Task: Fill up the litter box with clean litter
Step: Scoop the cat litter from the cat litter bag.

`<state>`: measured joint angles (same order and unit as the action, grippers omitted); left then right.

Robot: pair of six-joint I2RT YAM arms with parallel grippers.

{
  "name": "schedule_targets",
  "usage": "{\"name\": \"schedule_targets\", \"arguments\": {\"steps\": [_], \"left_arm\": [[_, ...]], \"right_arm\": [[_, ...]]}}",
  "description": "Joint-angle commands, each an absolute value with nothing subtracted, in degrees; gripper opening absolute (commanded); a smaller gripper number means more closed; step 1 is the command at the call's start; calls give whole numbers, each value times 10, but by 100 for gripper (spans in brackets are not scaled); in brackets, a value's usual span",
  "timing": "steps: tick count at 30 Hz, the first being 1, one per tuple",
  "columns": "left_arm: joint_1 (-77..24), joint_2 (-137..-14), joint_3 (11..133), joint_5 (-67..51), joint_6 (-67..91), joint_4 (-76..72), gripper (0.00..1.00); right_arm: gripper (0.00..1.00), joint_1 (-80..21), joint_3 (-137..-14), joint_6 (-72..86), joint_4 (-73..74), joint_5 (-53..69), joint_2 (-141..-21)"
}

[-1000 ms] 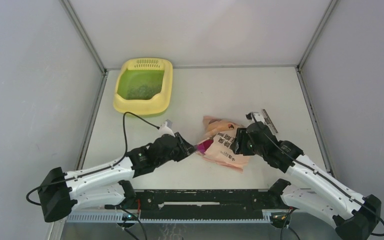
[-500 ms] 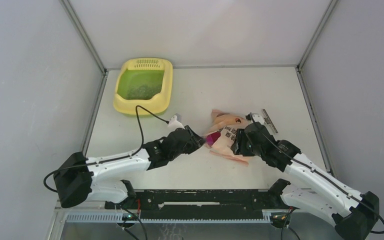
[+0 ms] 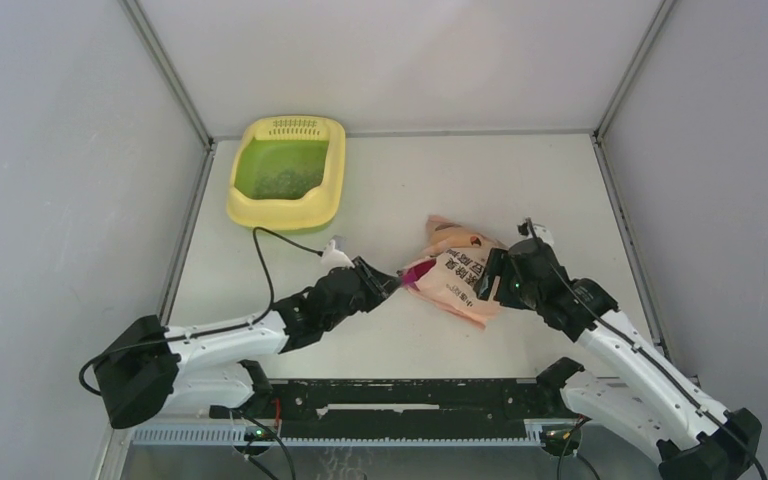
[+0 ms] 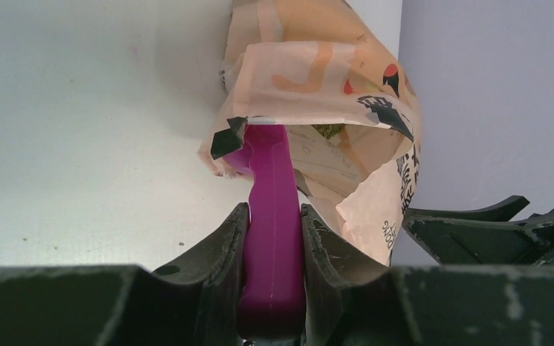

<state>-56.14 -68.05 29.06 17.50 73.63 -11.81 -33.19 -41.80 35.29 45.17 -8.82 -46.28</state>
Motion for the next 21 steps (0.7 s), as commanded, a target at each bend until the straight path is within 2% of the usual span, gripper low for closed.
{"name": "schedule_targets", "arguments": {"steps": [1,6,16,19,20,21], "left_arm": [[-541,-636,256,188,727,-94,7],[-533,-620,246,174,720,-101,7],[-535,-635,250,149,719,-138,7],[-541,-633,246,145,722,-145,7],[-543,-631,244,144,724,-147,7],[-544,-630,242,143,723,-149,7]], "right_arm": [[81,-302,-405,409,439,-65,-429],[84,-292,-332,473,364,-21,-395],[83,-333,-267,586,276,-6,-351],[70,-362,-260,614,254,-31,-351],[63,-372,-260,619,253,-43,-357],[49,-378,-260,622,252,-49,-363]]}}
